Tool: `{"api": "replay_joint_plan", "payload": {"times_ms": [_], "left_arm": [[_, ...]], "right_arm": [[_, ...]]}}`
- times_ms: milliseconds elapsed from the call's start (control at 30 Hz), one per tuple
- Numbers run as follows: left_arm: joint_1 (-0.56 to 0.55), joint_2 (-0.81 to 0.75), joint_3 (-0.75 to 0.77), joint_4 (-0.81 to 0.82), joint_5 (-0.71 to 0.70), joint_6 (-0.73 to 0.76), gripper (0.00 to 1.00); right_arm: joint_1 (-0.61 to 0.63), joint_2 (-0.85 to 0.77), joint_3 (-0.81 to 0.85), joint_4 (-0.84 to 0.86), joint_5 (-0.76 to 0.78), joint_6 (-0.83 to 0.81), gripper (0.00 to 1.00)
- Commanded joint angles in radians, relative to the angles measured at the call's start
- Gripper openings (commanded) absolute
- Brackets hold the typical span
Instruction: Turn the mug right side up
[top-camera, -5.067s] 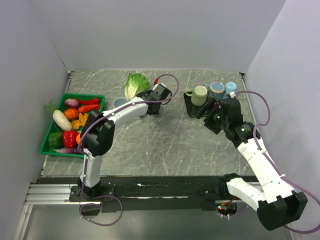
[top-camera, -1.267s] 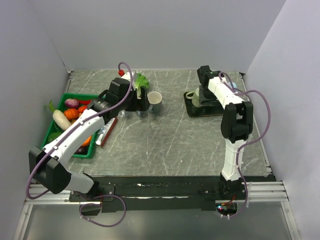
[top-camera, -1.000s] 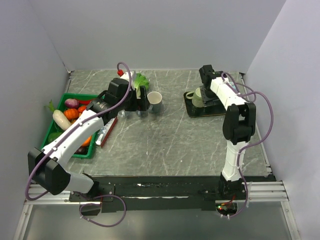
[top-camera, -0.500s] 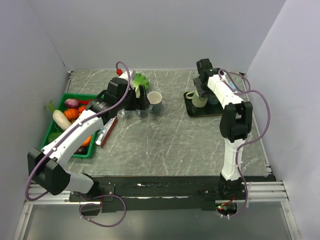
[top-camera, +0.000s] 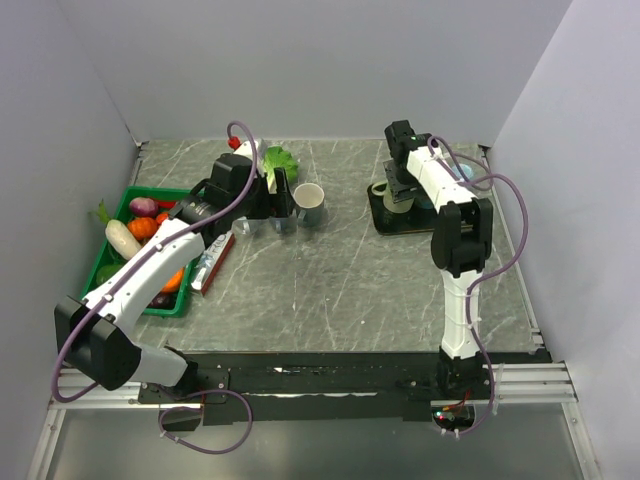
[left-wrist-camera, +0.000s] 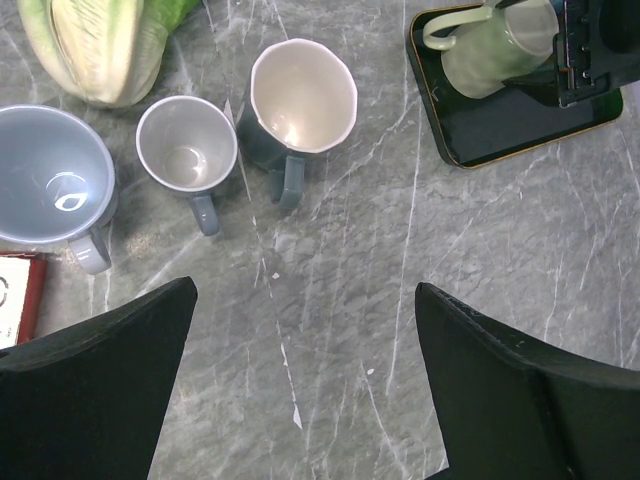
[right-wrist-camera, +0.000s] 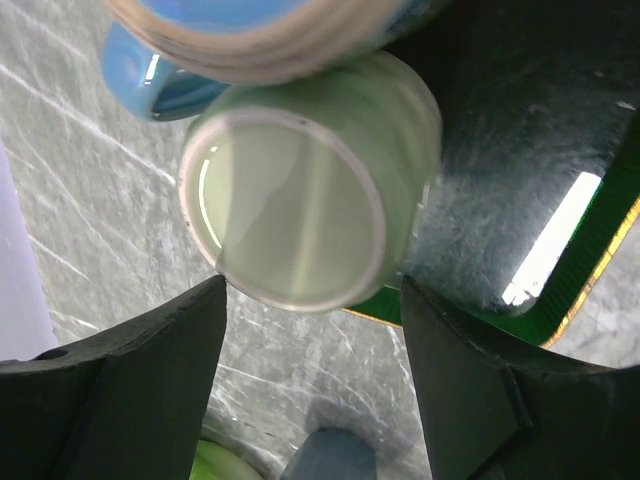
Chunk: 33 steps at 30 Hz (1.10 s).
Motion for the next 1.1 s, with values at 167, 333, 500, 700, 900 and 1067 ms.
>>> {"api": "replay_joint_plan", "payload": {"times_ms": [167, 333, 500, 700, 900, 1067], "left_arm": [[0.013, -0.013, 0.017, 0.015, 0.037, 0.009, 0.96], [0.016, -0.009, 0.016, 0.015, 0.045, 0.009, 0.96], [0.017, -0.010, 0.014, 0.012, 0.046, 0.005, 0.96], [0.019, -0.016, 0.014, 0.012, 0.040, 0.000, 0.96], [0.022, -0.022, 0.014, 0.012, 0.034, 0.002, 0.96], [0.025, -0.024, 0.013, 0.017, 0.043, -0.002, 0.96]], "right_arm": [[0.008, 0.022, 0.055, -0.234, 0.071, 0.148, 0.77], [0.006, 0.008, 0.021, -0.172, 0.056, 0.117, 0.77], [0.003, 0.010, 0.044, -0.042, 0.032, 0.041, 0.76], [-0.004, 0.027, 0.072, -0.046, 0.001, 0.046, 0.75], [-0.018, 0.062, 0.110, -0.159, 0.007, 0.124, 0.76], [-0.035, 0.047, 0.052, -0.219, -0.018, 0.175, 0.76]]}}
